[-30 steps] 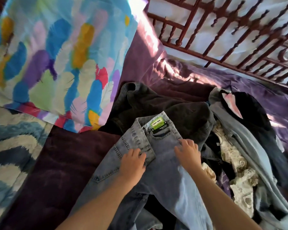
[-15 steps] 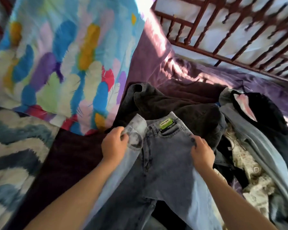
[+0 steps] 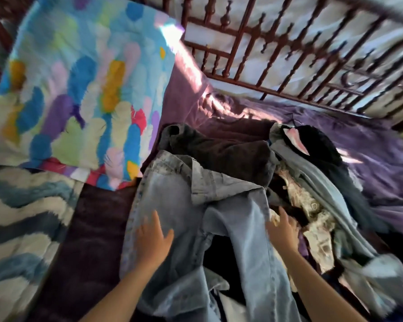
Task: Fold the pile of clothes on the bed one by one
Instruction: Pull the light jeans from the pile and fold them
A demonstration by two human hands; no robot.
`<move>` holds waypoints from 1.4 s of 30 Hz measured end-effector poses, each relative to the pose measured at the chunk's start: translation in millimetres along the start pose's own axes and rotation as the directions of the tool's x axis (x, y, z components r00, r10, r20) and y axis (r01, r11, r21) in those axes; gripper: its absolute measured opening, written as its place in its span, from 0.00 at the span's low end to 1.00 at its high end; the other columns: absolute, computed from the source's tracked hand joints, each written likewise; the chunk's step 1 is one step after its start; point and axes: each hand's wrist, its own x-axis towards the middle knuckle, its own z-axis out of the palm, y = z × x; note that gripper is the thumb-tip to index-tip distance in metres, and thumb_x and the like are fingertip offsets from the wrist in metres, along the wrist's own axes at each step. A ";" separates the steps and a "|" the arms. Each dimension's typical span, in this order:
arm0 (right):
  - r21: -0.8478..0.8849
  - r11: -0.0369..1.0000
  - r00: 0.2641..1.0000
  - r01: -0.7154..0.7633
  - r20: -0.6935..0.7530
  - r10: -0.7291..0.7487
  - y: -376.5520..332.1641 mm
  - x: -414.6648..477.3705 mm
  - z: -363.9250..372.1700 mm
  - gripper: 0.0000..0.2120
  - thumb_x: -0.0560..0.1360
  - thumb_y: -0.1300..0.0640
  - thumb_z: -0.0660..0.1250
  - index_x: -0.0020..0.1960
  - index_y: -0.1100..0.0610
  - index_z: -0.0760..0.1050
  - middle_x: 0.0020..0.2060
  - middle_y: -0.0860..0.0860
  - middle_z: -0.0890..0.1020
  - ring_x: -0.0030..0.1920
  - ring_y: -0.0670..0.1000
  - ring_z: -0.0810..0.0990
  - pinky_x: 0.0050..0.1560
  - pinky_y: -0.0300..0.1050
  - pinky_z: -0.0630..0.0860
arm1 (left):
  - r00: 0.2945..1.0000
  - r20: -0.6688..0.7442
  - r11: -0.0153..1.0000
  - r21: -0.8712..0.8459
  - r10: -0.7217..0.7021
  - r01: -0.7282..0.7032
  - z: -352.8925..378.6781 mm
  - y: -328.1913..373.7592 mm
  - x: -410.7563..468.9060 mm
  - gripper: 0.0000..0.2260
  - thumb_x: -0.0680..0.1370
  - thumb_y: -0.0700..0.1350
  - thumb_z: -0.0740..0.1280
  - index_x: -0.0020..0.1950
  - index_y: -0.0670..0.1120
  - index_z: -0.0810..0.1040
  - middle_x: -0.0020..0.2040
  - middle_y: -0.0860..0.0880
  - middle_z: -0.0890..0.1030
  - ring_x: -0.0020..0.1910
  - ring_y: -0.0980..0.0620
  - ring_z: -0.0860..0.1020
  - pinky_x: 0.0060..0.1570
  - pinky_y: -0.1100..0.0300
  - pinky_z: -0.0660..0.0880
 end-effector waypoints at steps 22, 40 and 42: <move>0.074 0.997 0.997 -0.012 0.071 0.007 102.5 -113.2 5.3 0.24 0.78 0.54 0.60 0.73 0.54 0.60 0.68 0.58 0.65 0.68 0.58 0.66 0.66 0.51 0.67 | 0.943 0.321 0.905 0.370 0.090 -0.212 45.5 -10.2 -111.5 0.26 0.79 0.62 0.48 0.51 0.48 0.80 0.55 0.51 0.80 0.58 0.50 0.75 0.59 0.55 0.70; -0.373 0.582 0.686 0.723 0.282 -0.671 -42.4 78.7 22.2 0.17 0.77 0.57 0.59 0.65 0.55 0.72 0.66 0.55 0.68 0.68 0.58 0.63 0.65 0.51 0.60 | 0.998 -0.032 0.997 0.038 -0.060 0.061 41.3 63.3 -15.9 0.23 0.81 0.55 0.55 0.71 0.44 0.66 0.69 0.46 0.70 0.68 0.47 0.67 0.67 0.52 0.65; -0.422 0.452 0.596 0.786 0.324 -0.734 -51.7 99.5 40.8 0.17 0.69 0.57 0.69 0.57 0.52 0.78 0.60 0.55 0.73 0.65 0.59 0.67 0.62 0.53 0.65 | 0.997 -0.042 0.998 -0.011 -0.068 0.068 41.5 64.0 5.0 0.23 0.81 0.54 0.56 0.72 0.44 0.65 0.70 0.45 0.69 0.69 0.47 0.66 0.68 0.54 0.63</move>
